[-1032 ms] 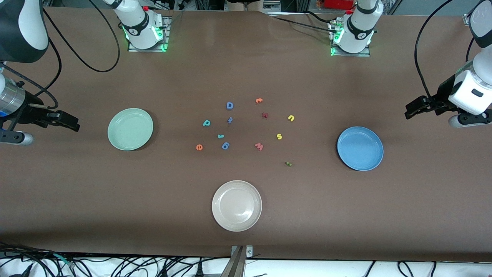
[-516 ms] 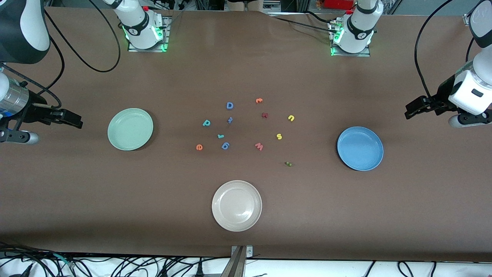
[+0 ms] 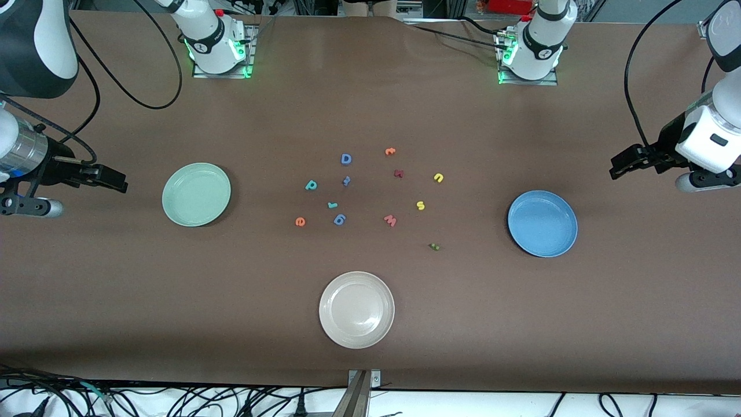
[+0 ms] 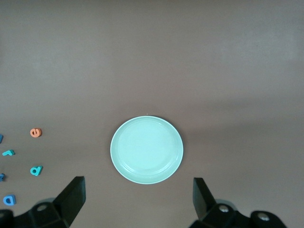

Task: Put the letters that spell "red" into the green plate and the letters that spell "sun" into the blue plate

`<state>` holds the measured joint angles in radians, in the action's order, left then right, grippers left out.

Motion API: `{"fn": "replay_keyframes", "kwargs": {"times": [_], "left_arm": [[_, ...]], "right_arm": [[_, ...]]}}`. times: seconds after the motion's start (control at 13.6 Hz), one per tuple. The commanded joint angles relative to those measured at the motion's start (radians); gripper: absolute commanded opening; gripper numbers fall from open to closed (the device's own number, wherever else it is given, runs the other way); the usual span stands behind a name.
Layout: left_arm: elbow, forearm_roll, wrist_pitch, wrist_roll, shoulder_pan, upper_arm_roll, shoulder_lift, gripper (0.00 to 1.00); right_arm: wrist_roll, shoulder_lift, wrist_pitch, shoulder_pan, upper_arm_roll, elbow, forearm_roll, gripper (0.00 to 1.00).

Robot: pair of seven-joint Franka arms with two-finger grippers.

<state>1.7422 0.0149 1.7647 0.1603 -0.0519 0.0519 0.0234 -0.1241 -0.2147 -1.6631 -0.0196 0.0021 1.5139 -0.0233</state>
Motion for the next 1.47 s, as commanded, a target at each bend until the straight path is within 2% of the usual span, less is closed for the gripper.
{"fn": "replay_keyframes", "kwargs": {"times": [0.0,1.4], "left_arm": [[-0.016,0.02,-0.007,-0.015,-0.005,0.002,0.007,1.0],[-0.016,0.02,-0.007,-0.013,-0.005,0.002,0.007,1.0]], "right_arm": [[-0.014,0.003,0.016,0.009,0.01,-0.001,0.013,1.0],[-0.054,0.008,-0.001,0.006,0.012,0.032,0.011,1.0]]}}
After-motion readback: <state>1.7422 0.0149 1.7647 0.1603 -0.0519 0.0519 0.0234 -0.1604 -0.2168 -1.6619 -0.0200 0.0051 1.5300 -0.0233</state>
